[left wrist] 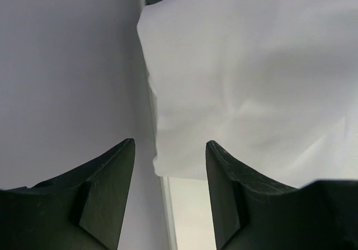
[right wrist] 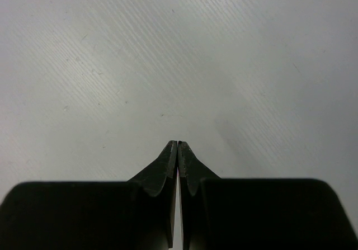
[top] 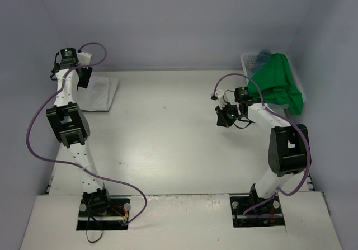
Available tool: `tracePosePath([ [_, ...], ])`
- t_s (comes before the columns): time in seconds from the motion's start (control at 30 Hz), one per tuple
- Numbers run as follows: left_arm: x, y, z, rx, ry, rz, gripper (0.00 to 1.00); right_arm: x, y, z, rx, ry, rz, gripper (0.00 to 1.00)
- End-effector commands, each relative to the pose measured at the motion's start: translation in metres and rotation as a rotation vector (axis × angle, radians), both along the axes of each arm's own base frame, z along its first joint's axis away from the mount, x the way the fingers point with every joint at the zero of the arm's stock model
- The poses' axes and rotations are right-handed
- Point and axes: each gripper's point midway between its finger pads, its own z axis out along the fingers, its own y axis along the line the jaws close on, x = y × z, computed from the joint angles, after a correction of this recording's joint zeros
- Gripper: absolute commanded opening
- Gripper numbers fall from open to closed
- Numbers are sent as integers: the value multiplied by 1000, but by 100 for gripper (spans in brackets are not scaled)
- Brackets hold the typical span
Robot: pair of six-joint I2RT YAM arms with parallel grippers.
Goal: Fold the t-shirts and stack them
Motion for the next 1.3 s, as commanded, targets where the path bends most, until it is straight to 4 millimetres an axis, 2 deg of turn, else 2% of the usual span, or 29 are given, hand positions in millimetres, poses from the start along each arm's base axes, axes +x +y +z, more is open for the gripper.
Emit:
tracePosePath([
  [0.0,13,-15,46,-49,-141,-16,48,0,5,10,29,-23,25,0],
  [0.03,16,-16,36,-62,-125,-15,48,-1,5,8,28,-17,25,0],
  [0.1,22,-18,36,-84,-136,-10,48,-1,5,7,27,-16,26,0],
  [0.37,46,-23,11,-137,-137,-15,45,2,4,1,24,1,24,0],
  [0.47,51,-23,-9,-159,-121,-9,43,2,4,-1,20,5,25,0],
  [0.63,52,-26,-55,-195,-58,-1,43,2,4,-6,15,18,26,0],
  [0.77,51,-26,-69,-197,-42,1,43,2,4,-10,13,26,27,0],
  [0.93,52,-23,-46,-174,-71,3,43,2,4,-12,10,30,28,0],
  [1.03,51,-24,-11,-160,-115,2,44,5,1,-8,0,8,21,0],
  [1.07,51,-25,-11,-160,-115,-1,44,5,0,-8,0,8,20,0],
  [1.1,48,-26,6,-162,-139,0,44,7,-1,-3,-10,-8,12,0],
  [1.17,45,-33,22,-184,-169,-1,44,13,-3,6,-13,-38,-2,0],
  [1.2,39,-40,37,-190,-190,-7,44,16,-4,13,-16,-56,-12,2],
  [1.23,37,-46,46,-215,-212,-16,45,21,-5,21,-14,-74,-23,15],
  [1.27,32,-52,66,-222,-242,-26,47,23,-5,29,-13,-97,-26,21],
])
